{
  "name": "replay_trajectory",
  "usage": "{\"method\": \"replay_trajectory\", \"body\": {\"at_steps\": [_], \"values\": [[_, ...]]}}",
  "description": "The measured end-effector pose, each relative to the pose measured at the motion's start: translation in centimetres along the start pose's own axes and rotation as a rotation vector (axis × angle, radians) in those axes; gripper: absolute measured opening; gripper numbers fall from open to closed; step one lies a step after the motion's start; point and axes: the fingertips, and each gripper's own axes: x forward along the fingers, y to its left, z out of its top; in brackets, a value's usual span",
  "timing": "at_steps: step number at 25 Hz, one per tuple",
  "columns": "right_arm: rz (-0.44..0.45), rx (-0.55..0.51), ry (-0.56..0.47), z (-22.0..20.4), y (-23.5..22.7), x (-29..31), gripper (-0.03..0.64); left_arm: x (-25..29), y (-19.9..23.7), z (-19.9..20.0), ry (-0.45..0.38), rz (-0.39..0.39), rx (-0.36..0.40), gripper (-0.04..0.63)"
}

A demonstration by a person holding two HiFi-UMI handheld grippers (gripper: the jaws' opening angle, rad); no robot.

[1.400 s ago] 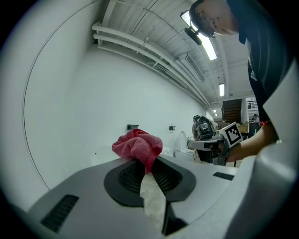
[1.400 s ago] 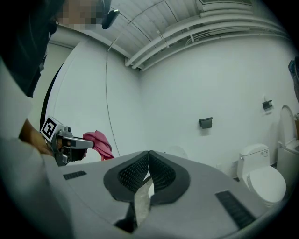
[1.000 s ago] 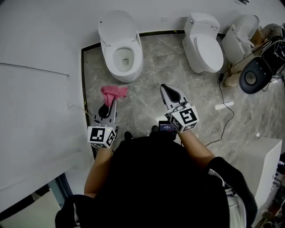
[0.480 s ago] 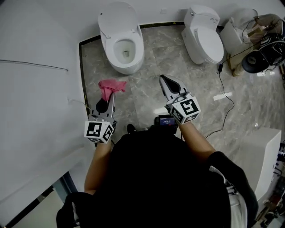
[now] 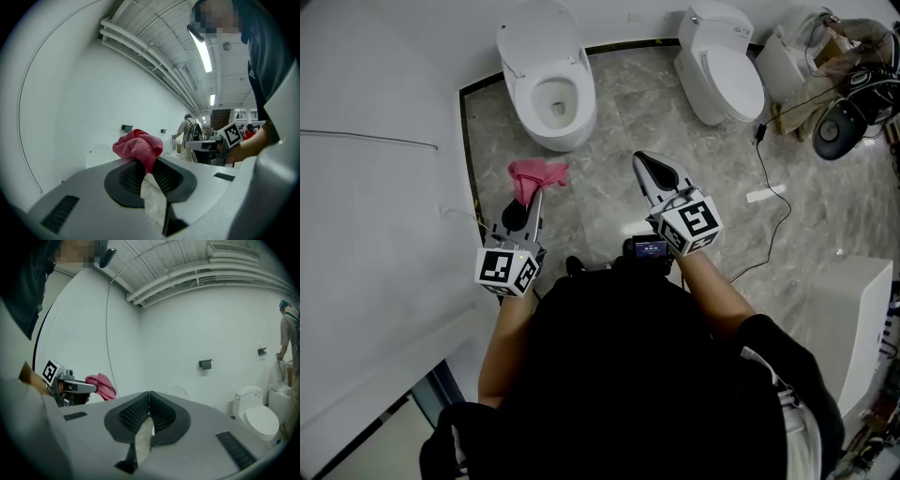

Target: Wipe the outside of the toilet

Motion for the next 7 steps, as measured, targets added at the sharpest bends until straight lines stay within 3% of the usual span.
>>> {"method": "replay_trajectory", "body": {"at_steps": [7], "values": [[-0.009,0.01,0.002,-0.5,0.6,-2.0,0.032,-1.4,-0.2,0.0,-0.009,0.039,-0.028,0.057]]}}
